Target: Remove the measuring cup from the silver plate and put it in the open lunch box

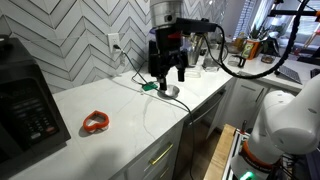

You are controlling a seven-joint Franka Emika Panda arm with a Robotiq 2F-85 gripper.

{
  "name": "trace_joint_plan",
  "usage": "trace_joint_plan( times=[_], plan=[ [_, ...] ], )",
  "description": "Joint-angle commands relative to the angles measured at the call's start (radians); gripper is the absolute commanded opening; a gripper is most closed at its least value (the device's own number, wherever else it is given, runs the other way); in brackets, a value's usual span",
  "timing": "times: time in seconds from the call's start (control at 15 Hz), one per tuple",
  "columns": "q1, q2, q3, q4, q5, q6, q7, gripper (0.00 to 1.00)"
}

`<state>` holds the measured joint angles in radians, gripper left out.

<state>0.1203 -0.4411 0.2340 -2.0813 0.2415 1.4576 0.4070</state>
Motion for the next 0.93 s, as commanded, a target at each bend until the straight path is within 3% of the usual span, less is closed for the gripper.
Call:
trace_joint_plan(
  times=[0.0, 0.2, 0.4, 0.87],
  plan=[
    [-0.068, -0.038, -0.075, -0.009, 0.026, 0.037, 0.031, 1.0],
    [-0.146, -0.046, -0.171, -0.039, 0.026, 0.037, 0.019, 1.0],
    [-0.224, -0.019, -0.234, -0.095, 0.025, 0.109, 0.044, 1.0],
    [-0.324, 0.049, -0.197, -0.27, -0.215, 0.597, 0.2, 1.0]
  ],
)
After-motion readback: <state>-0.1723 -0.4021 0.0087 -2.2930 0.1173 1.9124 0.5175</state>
